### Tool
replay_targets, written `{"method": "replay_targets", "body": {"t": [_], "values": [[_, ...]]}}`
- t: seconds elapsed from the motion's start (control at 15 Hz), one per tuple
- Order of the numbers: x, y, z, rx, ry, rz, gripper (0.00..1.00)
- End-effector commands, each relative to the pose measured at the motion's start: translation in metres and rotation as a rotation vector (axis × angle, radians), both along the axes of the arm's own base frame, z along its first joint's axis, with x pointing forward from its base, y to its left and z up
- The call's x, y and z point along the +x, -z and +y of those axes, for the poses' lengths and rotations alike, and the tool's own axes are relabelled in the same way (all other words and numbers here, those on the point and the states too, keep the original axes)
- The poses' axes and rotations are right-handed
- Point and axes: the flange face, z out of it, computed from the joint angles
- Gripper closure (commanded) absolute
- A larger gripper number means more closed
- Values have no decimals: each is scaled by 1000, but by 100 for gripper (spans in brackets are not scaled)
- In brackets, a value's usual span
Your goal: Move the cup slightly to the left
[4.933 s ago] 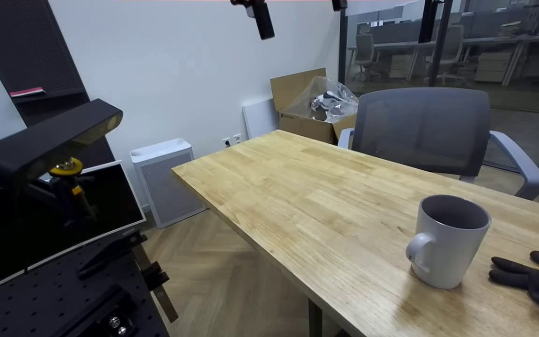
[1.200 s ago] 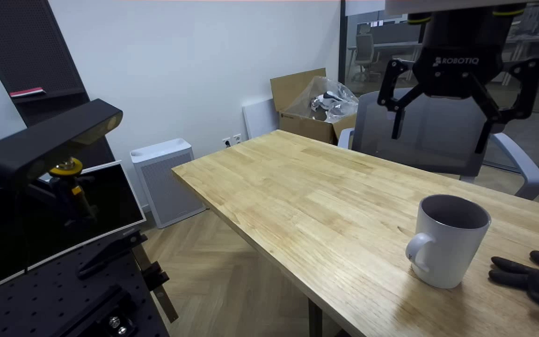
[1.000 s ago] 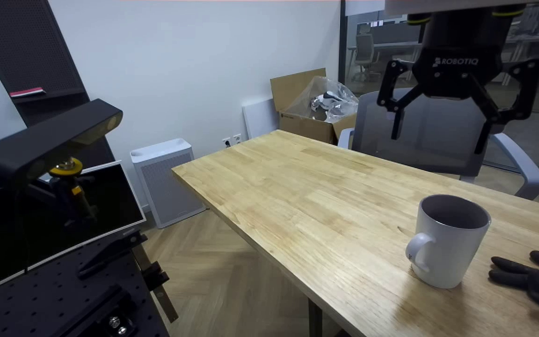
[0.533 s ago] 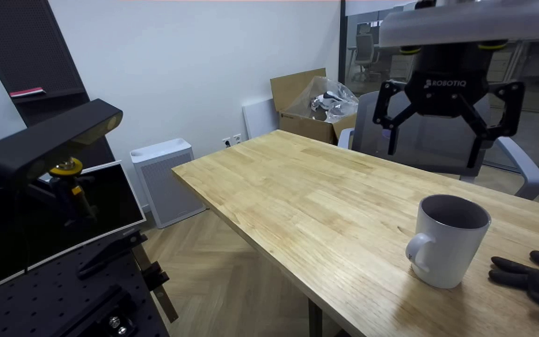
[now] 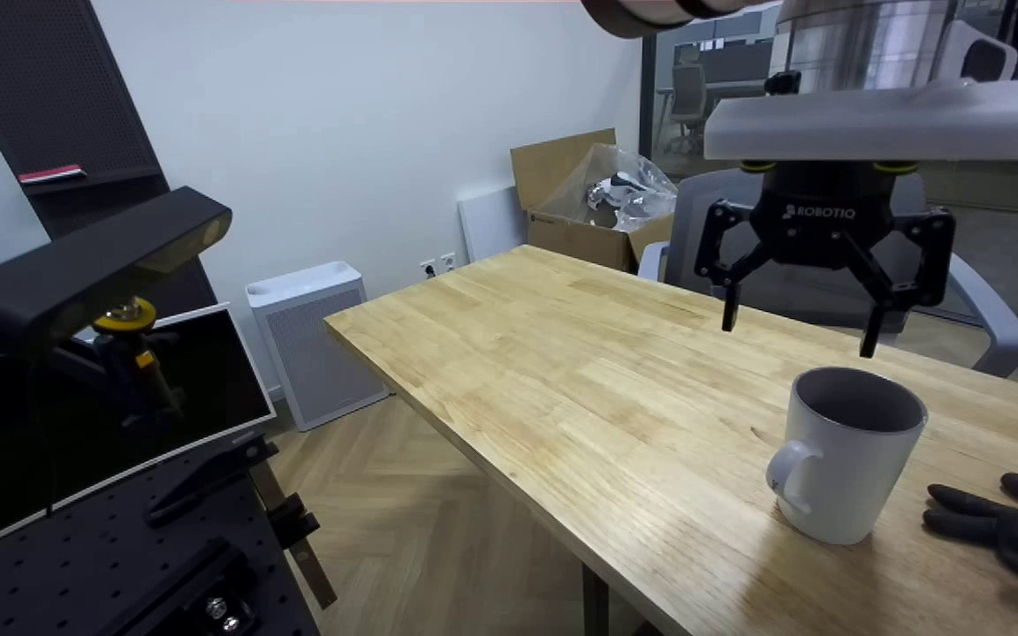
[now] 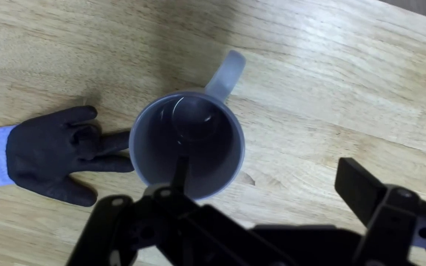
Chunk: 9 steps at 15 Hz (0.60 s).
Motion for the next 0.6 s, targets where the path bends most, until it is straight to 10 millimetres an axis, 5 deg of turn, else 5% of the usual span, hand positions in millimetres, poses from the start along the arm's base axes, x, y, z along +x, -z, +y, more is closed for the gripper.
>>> {"method": "replay_targets", "body": {"t": [0.0,0.53], "values": [[7,6,-1,1,19,-1,0],[8,22,-9,6,22,17,0]]}}
